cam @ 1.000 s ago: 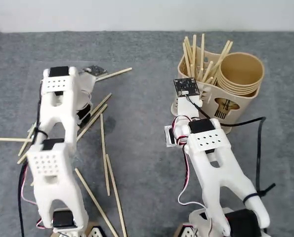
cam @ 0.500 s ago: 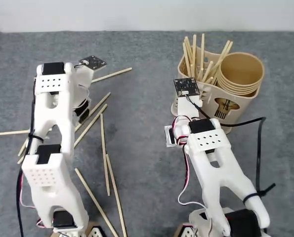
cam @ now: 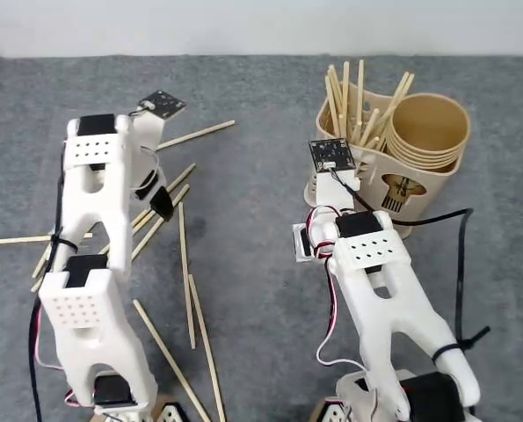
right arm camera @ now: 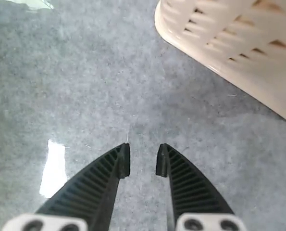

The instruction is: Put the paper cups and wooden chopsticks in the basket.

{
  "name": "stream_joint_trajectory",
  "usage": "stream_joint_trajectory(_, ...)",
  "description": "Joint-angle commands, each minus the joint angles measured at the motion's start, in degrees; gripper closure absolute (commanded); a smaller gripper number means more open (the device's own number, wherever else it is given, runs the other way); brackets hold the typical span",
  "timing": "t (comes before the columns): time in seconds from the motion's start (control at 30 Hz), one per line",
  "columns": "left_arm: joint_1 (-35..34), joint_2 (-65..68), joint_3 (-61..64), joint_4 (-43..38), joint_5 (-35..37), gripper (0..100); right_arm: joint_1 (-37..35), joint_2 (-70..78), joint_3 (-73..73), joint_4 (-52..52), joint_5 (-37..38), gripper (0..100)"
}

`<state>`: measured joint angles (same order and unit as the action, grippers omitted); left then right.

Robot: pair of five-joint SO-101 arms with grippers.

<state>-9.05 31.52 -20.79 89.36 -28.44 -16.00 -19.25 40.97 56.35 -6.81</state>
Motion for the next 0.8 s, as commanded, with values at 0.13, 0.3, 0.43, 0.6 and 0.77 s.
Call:
stream_joint_trajectory(0.13,-1.14,4.04,-0.22,-0.79,-4.13,71,0.57,-2.51,-0.18,0.40,0.18,89.4)
stream_joint_trajectory(0.3,-1.58,8.26,-0.22,-3.60,-4.48,71,0.57,-2.51,-0.18,0.40,0.18,89.4)
stream_joint_trajectory(0.43,-1.76,10.20,-0.22,-5.63,-4.48,74,0.57,-2.51,-0.18,0.40,0.18,89.4)
stream_joint_trajectory(0.6,-0.53,12.13,-0.22,-4.22,-4.57,85,0.57,-2.51,-0.18,0.40,0.18,89.4)
stream_joint_trajectory(0.77,2.64,13.45,-0.04,1.32,-8.70,99,0.57,-2.51,-0.18,0.40,0.18,89.4)
